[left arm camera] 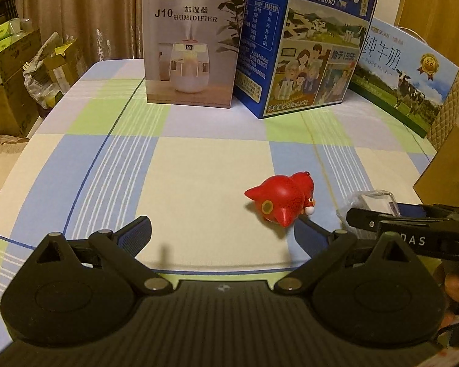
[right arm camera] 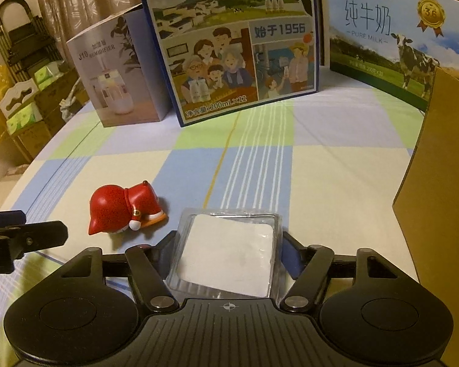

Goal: Organize objects
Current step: 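Grasp the clear plastic case with the right tool while the left tool approaches the red figure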

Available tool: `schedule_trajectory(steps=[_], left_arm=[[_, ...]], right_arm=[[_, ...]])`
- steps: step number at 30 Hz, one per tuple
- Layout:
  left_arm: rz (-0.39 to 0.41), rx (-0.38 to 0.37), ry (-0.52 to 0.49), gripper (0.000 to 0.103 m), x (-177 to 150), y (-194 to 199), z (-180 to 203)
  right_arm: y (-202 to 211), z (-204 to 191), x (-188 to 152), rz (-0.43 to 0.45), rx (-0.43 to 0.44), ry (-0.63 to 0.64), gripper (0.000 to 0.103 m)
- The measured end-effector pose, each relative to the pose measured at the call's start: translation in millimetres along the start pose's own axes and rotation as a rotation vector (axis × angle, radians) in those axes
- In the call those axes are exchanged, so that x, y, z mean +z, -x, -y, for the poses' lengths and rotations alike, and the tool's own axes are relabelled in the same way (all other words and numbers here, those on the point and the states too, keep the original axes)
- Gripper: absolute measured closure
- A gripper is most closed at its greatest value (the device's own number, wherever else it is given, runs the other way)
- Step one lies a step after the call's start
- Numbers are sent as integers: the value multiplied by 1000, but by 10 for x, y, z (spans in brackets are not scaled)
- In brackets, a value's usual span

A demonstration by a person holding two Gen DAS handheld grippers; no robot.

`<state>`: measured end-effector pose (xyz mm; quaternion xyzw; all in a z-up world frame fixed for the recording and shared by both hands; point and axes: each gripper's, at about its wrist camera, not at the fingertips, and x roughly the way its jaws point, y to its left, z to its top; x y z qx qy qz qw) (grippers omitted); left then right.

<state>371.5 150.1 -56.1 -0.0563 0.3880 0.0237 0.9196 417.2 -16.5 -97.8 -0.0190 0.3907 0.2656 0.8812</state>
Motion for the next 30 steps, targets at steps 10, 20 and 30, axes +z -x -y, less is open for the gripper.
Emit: schedule_trajectory(steps=[10,20,30], left_arm=[[-2,-27,-62,6,23,-98,113],[25,-66,-158,9,134,-263,258],[20,-164,-276,23,245,-512,410]], right_arm=[[37,-31,12,-8,-15,19,44],[117,122,60,16,-30,-20,44],[125,157,62,15,-15,-33,44]])
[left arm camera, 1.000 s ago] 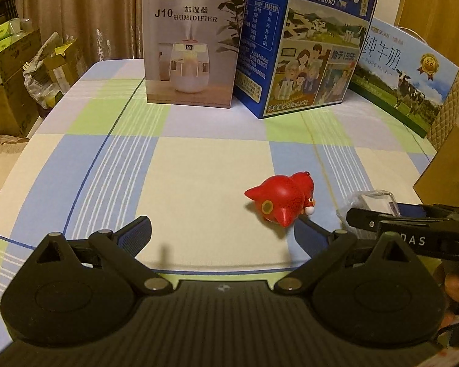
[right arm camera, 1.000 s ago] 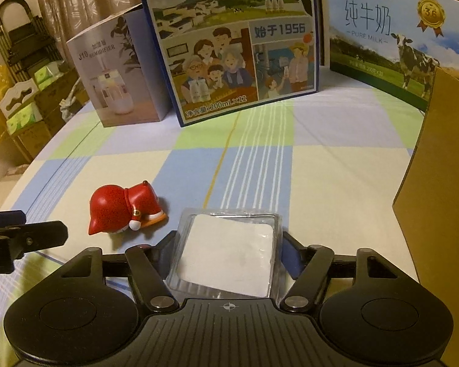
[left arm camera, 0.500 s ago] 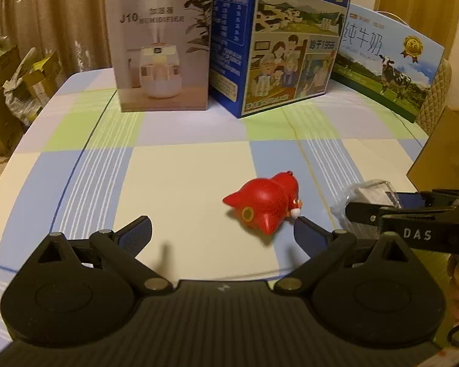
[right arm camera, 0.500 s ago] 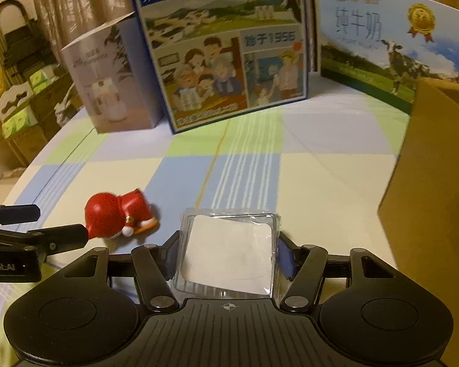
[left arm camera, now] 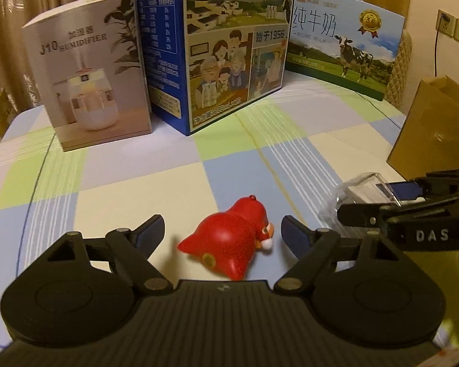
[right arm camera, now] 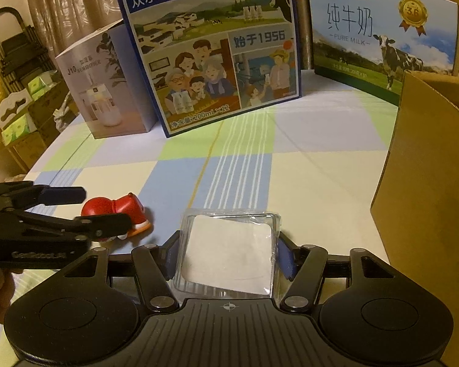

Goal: Organize objects
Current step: 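Grasp the clear plastic case with the right tool while the left tool approaches the red figure, then grasp the red figure with the left tool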

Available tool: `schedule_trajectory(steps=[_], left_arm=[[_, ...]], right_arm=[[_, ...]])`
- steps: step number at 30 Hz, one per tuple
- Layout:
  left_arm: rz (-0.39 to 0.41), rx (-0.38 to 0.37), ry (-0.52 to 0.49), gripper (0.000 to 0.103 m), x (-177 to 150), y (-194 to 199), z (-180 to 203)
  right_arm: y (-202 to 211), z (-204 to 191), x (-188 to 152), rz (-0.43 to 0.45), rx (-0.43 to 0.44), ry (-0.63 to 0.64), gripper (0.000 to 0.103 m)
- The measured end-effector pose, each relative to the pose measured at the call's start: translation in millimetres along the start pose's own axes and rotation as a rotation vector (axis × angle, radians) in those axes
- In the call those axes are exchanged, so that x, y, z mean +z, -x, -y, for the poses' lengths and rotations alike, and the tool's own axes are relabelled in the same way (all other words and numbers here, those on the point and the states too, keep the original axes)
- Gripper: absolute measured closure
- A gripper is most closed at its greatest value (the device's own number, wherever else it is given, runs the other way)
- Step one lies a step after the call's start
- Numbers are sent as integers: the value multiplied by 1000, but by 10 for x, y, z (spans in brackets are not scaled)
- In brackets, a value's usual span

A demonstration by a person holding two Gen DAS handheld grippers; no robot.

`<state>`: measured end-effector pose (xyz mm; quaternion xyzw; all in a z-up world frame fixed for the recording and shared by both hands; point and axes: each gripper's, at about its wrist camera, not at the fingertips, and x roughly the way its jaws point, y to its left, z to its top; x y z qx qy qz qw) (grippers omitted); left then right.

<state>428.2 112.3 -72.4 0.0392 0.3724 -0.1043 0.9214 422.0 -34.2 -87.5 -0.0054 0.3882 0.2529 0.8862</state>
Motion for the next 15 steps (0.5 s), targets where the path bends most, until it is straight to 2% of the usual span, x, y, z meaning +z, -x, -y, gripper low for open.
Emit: schedule_trajectory(steps=[6,9,12,15], left_arm=[[-41,-31,-19,30,12,-161,57],[-57,-19,-12,38,-18,-204,60],[-70,-23,7,39,-39,-165,46],[-79,-8,8,48,-70,-99,70]], right_arm=[[-12,34,-2,-4,0,-9,44],[-12,36,-9,-3,2,-11,44],[-7,26,-12,-7,6,-10,44],[19,6,-14,-6,9,-9,44]])
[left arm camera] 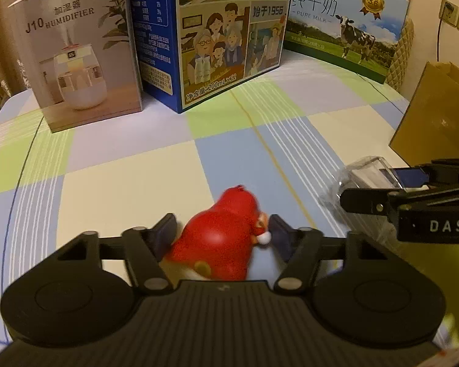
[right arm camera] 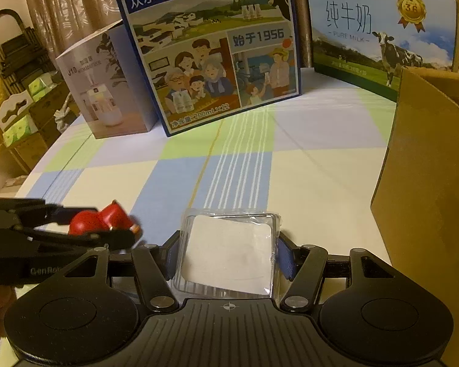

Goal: Organize objects
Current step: 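Grasp the red figure with the left tool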

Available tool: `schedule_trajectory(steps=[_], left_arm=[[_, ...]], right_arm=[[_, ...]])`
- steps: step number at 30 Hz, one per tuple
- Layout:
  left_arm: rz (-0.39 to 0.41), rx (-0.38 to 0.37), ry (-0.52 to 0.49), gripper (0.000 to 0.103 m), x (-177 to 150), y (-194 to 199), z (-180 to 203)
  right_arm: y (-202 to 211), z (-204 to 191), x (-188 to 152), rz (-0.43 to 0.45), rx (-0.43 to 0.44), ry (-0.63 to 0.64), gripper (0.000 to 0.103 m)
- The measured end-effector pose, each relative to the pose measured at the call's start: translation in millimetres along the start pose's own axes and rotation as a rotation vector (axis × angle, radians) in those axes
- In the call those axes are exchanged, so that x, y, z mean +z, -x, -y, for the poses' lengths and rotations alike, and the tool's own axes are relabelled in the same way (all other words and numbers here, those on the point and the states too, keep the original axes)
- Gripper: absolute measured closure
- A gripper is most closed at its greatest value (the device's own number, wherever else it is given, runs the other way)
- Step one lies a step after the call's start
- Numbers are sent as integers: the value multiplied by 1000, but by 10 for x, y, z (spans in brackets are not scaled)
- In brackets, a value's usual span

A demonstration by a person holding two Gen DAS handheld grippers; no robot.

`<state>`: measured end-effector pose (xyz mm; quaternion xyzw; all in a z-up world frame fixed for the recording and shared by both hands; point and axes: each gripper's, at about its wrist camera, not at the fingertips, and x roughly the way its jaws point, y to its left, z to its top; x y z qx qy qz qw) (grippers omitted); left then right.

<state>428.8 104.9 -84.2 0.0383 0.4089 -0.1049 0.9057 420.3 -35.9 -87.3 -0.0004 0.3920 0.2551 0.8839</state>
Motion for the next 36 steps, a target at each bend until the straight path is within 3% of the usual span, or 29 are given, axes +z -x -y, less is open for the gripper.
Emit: schedule_trajectory(steps=[18,24,27,36], left_arm=[[-143,16,61,49,-688,799,333],[-140,-30,66,51,-909,1011,511],[-110,-71,40,46,-958,1102,582],[-105,-39,-30,44,-1096,1181,648]], right_arm=[[579,-190,-179,-37,81,-11,44],[870,-229,-343,-41,101,-13,44],[1027,-216,-439,-37,106,-25,44],[1229,-161,-557,-34,95,-32,44]])
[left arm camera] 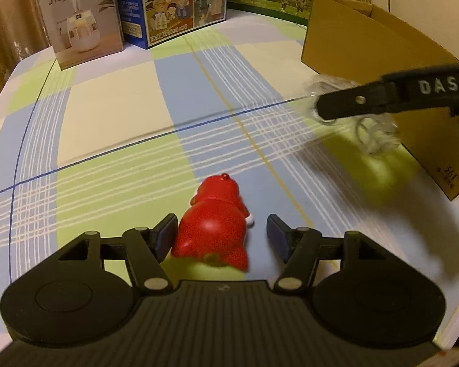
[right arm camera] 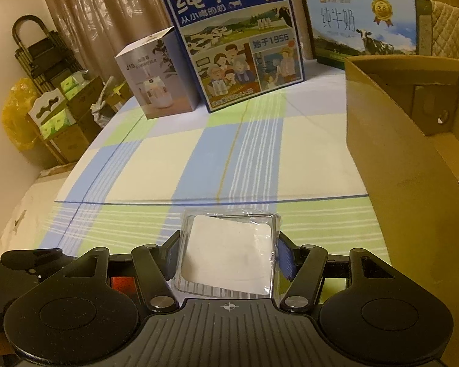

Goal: Organize objects
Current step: 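Grasp the red figure with the left tool, then carry the red figure and clear case over the cardboard box with both tools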

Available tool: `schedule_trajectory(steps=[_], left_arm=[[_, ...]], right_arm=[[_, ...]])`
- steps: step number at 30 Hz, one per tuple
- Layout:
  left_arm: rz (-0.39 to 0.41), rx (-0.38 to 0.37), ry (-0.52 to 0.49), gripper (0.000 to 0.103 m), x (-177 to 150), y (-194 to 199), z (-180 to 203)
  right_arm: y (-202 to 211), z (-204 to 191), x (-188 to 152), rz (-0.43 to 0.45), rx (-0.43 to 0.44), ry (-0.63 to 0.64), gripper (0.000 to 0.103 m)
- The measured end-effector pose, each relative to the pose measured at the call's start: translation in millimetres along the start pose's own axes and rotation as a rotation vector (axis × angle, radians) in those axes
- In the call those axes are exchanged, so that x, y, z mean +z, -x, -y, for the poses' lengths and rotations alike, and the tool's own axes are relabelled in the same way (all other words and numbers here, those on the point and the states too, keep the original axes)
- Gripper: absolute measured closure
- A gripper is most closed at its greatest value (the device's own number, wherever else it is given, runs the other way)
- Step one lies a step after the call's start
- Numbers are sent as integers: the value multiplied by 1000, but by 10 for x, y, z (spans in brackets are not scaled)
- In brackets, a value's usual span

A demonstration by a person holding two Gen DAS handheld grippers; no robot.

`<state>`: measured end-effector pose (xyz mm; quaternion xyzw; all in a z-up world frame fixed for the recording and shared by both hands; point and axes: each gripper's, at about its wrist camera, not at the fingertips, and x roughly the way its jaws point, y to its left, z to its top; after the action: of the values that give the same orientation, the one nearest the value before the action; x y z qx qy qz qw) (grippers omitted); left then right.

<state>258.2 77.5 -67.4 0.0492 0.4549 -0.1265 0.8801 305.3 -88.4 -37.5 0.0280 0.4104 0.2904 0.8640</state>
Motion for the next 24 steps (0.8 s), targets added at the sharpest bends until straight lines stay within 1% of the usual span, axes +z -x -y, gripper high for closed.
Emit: schedule_trajectory(steps=[3,6,8,10,13,19,24], left_arm=[[12,-1,20,44,7,1,-42],[5,-11,15,45,26,-24,-36],[-7,-7,-2,49,22,-39,-17],[-14,4,-28,56,18,-46,3],[-19,8,-38,61,4,-42,-9],[-32,4,-17,62,17,-37,-31],[-7,1,22,62,42,37,-42]], right_arm=[[-20,5,7,-1,-2,-9,44],[-57,-20,-3,-9,8,-2,44],[-77,-36,-7,-13,12,1,44],[-85,-37,-9,-14,13,1,44],[-86,-41,-9,-14,13,0,44],[-100,-58,-7,-15,16,6,44],[-65,-79,-3,-5,15,14,45]])
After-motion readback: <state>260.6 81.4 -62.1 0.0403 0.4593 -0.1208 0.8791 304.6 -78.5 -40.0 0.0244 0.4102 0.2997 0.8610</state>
